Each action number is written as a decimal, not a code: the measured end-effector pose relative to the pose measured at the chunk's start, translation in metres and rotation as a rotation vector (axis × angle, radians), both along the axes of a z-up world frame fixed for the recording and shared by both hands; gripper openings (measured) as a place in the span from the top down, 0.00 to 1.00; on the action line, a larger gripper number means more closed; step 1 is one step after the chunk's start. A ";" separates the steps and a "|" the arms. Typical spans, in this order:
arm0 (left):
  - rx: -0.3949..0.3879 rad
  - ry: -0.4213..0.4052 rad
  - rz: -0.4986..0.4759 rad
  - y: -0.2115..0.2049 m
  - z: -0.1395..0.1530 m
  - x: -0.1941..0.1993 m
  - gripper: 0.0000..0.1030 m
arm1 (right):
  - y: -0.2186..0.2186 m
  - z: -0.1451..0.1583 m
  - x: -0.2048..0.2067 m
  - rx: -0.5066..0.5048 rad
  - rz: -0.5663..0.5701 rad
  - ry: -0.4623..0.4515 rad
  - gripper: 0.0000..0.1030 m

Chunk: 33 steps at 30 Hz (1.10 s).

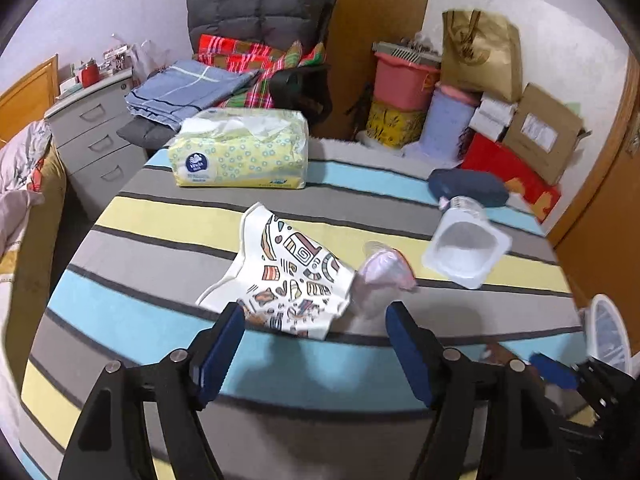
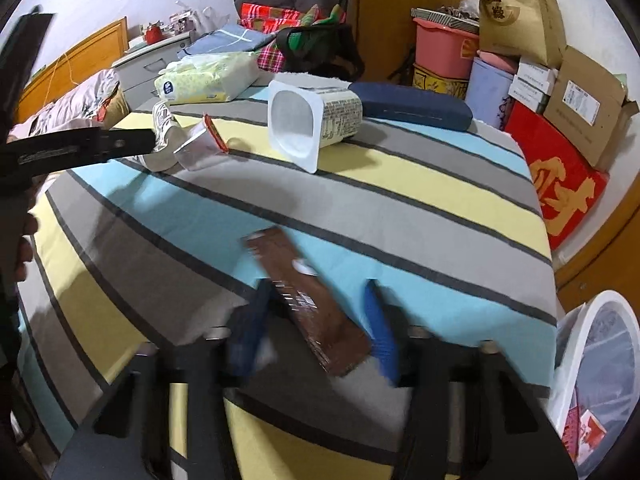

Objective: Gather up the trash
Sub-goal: 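Grasp the brown wrapper with the right gripper while the left gripper grasps the white printed bag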

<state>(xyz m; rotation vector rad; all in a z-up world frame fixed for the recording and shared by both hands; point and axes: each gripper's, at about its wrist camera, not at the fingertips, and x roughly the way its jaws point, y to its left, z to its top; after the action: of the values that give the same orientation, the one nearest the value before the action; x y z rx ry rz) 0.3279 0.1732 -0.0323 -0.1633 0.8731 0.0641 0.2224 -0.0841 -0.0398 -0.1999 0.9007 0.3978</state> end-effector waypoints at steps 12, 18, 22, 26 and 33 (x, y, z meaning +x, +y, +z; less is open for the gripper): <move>0.067 0.062 0.039 0.023 -0.017 0.007 0.29 | 0.001 0.000 0.003 0.019 0.008 0.010 0.80; 0.114 0.072 0.070 0.047 -0.017 -0.003 0.29 | 0.005 0.000 0.003 0.045 0.016 0.023 0.81; 0.060 0.050 0.127 0.063 -0.008 -0.016 0.29 | 0.008 0.000 0.000 0.066 0.030 0.034 0.81; 0.002 -0.050 0.105 0.055 0.009 -0.024 0.28 | 0.010 -0.001 0.001 0.075 0.028 0.036 0.81; 0.021 0.009 0.142 0.053 0.001 0.001 0.26 | 0.007 -0.001 0.000 0.083 0.019 0.041 0.81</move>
<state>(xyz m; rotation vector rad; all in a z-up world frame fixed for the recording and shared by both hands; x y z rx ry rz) 0.3292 0.2259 -0.0316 -0.2057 0.8687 0.2064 0.2222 -0.0773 -0.0409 -0.1241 0.9209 0.4571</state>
